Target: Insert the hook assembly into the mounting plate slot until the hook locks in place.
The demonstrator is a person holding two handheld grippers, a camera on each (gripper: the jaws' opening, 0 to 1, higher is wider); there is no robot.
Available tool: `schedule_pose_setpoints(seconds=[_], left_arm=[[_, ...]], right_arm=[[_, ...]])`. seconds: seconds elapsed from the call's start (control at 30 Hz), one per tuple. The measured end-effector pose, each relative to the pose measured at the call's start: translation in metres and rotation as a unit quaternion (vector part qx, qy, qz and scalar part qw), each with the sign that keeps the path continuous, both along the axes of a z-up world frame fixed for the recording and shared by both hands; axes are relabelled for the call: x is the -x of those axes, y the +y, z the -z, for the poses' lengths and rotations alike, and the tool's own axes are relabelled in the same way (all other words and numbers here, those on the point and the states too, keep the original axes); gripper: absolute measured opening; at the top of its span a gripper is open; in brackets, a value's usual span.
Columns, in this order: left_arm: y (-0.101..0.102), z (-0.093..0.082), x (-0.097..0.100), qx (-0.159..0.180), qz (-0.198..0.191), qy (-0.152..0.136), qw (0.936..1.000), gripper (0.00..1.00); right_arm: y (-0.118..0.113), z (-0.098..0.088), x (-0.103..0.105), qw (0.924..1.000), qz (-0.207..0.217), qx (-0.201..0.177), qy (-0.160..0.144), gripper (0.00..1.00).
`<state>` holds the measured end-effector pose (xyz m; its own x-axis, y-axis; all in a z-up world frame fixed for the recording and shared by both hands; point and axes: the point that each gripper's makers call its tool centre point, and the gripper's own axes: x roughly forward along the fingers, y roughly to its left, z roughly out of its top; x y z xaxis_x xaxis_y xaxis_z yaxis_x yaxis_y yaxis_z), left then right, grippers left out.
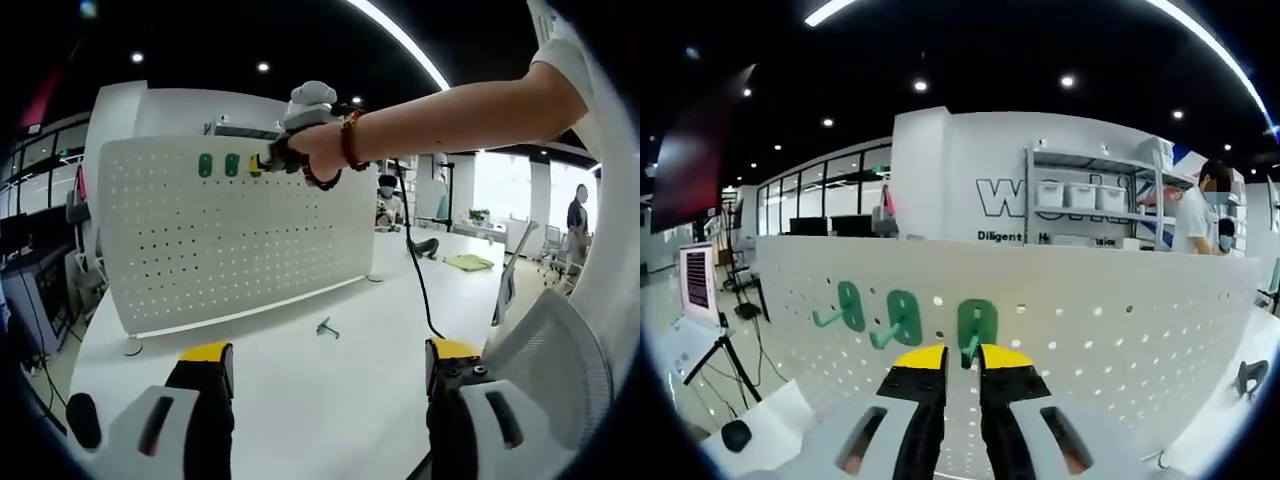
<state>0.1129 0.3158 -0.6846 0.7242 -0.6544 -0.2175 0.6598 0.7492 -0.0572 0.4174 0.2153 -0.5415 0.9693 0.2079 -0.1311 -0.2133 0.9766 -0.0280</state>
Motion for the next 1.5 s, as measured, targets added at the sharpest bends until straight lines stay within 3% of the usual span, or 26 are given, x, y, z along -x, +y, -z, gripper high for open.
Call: schedule_pose_setpoints(seconds=[0.83, 1.17, 1.5], left_arm=[[-0.013, -0.001, 0.001, -0.008, 0.011, 0.0, 0.9999, 0.8], [-0.017, -0.001, 0.002, -0.007, 0.012, 0.0, 0.9999, 0.8], [-0.021, -0.001, 0.003, -0.007, 0.017, 0.002, 0.9998, 0.8]], right_arm=[[-0.019, 0.031, 0.029, 0.9991, -0.039, 0.001, 0.014, 0.11], [-0.029, 0.055, 0.044, 0.9979, -0.053, 0.008, 0.035, 0.11], [-0.03, 0.081, 0.064, 0.9929, -0.1, 0.024, 0.06, 0.11]])
